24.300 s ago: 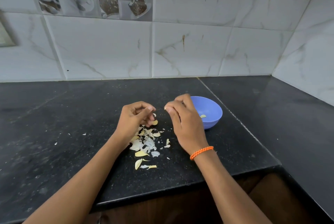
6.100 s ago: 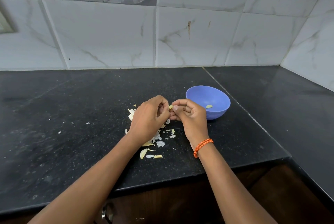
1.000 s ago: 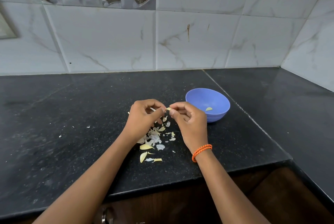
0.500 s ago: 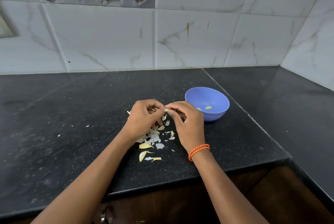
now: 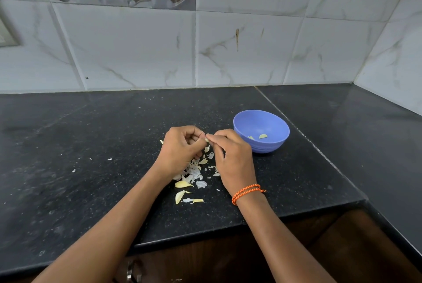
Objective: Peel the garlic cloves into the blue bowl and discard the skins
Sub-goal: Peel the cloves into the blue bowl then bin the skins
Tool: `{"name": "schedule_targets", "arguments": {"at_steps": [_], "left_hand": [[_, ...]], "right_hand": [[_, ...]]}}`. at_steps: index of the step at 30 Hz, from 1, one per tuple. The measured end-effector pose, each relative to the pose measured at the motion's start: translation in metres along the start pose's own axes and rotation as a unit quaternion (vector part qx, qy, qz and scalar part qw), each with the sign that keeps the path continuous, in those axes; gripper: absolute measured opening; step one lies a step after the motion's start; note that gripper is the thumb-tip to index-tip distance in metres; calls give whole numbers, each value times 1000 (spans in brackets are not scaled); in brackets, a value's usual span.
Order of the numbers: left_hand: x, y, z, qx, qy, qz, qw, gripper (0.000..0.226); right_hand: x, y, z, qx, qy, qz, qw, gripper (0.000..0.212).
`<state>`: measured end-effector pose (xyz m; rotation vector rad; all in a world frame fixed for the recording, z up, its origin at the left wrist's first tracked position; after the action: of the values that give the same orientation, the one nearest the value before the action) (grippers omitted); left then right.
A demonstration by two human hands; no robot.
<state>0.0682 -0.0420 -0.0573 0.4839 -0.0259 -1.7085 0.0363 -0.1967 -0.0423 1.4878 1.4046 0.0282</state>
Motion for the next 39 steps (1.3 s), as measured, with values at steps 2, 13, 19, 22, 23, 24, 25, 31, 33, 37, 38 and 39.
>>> {"name": "schedule_targets", "arguments": {"at_steps": [2,13,19,22,23,24,25,31,33,37,38,39], "left_hand": [[0,0,1,2,-1,1,1000,19],[4,0,-2,-11,-65,-22,998,17],[5,2,1,-7,-89,-20,996,15],[4,2,2,-3,-89,-18,996,15],[4,2,2,-3,-87,-17,996,16],[4,2,3,-3,-85,-16,996,16],[4,1,3,-4,-82,-15,997,16],[-5,0,3,-8,-53,21,998,14],[-8,0,3,-5,-37,32,999,14],[-9,0,4,9,22,33,999,17],[-9,0,5,14,44,32,998,19],[-8,0,6,18,64,30,997,21]], "right_hand": [[1,0,0,0,8,-5,1000,23],[-5,3,11,32,102,13,994,17],[-5,3,21,101,289,3,952,12],[-3,2,23,119,333,-11,935,12],[-2,2,24,126,347,-12,930,12],[-1,2,25,133,358,-12,924,13],[-1,1,26,140,369,-10,919,13],[-4,-2,33,183,439,27,879,13],[-5,-3,33,188,452,31,871,13],[-5,-3,32,190,457,30,868,13],[-4,-3,33,190,455,29,870,13],[-4,-3,33,189,453,27,871,13]]}}
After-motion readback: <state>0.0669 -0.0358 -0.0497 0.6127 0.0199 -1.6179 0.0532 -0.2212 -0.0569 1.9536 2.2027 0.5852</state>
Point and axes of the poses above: each hand's wrist, its own y-axis towards the middle knuckle, its own x-axis out of the palm, z = x × y, the point moved 7 cm from there along y, towards the middle knuckle, and after that the axes turned 10 degrees about -z, right-handed, at the moved point
